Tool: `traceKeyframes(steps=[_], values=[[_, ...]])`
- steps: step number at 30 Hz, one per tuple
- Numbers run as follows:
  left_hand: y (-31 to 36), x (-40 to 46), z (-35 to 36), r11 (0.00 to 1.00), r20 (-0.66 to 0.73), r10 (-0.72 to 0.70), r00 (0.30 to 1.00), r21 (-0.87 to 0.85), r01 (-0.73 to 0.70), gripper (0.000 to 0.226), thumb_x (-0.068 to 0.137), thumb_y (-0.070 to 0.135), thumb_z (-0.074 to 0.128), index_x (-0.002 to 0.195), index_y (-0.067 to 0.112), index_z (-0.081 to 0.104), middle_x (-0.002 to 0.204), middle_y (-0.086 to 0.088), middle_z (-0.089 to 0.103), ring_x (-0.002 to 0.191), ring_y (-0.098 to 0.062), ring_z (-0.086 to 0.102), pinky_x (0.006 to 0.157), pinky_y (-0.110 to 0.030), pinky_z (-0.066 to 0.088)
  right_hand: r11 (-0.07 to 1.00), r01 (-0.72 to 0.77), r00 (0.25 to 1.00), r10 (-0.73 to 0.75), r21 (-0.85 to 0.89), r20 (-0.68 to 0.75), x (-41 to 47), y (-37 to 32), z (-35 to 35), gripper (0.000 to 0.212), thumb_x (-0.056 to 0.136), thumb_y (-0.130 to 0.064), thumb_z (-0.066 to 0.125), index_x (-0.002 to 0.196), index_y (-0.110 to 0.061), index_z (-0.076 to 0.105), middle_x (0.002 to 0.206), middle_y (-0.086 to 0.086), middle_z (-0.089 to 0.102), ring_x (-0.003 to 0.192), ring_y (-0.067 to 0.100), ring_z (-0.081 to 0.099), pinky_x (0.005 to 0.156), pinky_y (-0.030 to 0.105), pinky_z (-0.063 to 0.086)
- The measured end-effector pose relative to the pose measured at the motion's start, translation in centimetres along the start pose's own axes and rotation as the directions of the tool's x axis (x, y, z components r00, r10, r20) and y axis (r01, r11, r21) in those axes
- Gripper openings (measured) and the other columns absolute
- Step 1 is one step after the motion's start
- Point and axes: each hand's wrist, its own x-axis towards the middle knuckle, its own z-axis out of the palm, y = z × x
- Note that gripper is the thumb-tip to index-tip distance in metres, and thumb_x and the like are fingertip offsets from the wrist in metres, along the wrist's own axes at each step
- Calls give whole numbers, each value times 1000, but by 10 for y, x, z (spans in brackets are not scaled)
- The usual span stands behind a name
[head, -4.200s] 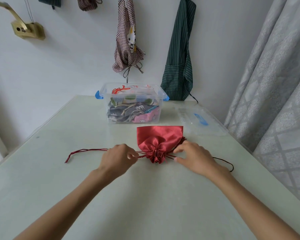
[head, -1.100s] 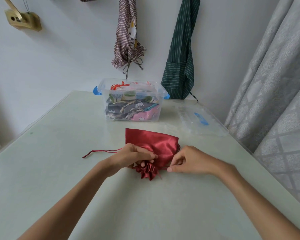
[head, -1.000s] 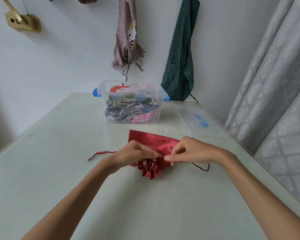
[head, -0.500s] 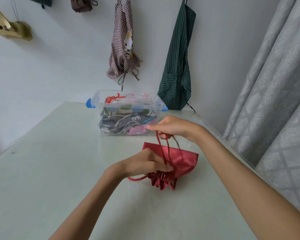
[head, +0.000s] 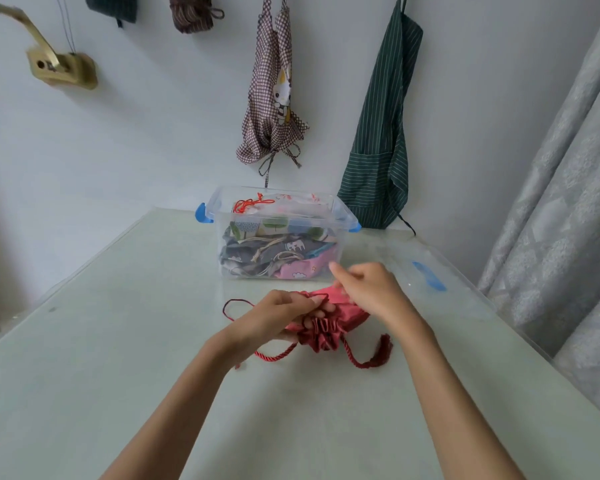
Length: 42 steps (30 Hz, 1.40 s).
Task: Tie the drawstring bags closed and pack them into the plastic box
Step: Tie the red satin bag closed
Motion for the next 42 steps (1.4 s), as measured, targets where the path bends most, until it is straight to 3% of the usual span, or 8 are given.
traceKeyframes(steps=[8,11,18,24,28,34,39,42], values=[[6,-3,0,997,28,-8,1000,82,6,31,97,27,49,108,8,70,75,9,65,66,2,55,61,-13,47,998,-55,971,46,31,233,-7,3,0,48,88,-56,51,51,-26,51,36,-13,42,55,6,43,60,23,36],[5,-1,2,995,18,-16,1000,99,14,29,96,28,50,106,12,72,78,10,66,69,2,56,65,-15,50,969,-62,977,10,238,212,-5,7,4,23,89,-37,60,76,-21,72,63,-11,62,65,3,52,66,19,41],[4,-1,0,996,-38,-73,997,-50,71,28,96,28,51,100,12,73,76,3,58,65,-1,54,63,-14,50,259,-352,935,49,900,351,3,23,-15,25,96,-22,45,72,-18,50,66,-1,64,62,12,60,71,27,43],[6,-2,-4,997,-10,-81,997,-13,81,30,96,29,52,108,11,71,89,-4,58,68,-1,55,65,-16,50,951,-273,956,285,141,-68,3,39,-24,44,91,-23,56,127,0,44,130,21,50,120,34,49,96,43,41],[6,-3,-3,996,-14,-74,997,39,75,29,95,30,52,107,13,72,96,-4,62,79,-5,54,71,-20,52,995,-102,955,96,-10,-282,-6,20,-31,26,90,-30,55,107,-12,48,112,7,50,97,26,50,76,32,38],[10,-6,-7,994,-57,-73,996,80,77,28,95,30,53,106,13,72,96,-4,65,82,-7,56,68,-19,54,892,-233,972,200,-388,-124,-19,13,-50,40,89,-50,47,65,-18,41,86,8,56,83,30,53,69,32,37],[15,-7,-10,985,-96,-69,993,151,83,26,94,29,54,104,14,73,99,-5,70,85,-11,57,63,-17,54,954,-37,957,-52,-299,-284,-27,8,-65,35,92,-36,54,121,-17,55,124,3,60,101,25,56,83,34,41],[15,-7,-9,978,-81,-71,994,190,86,26,94,30,54,100,16,74,100,-9,69,87,-13,57,69,-20,56,949,309,938,-315,61,145,-26,-1,-45,50,88,-14,61,131,-35,48,120,-10,61,70,10,56,70,22,44]])
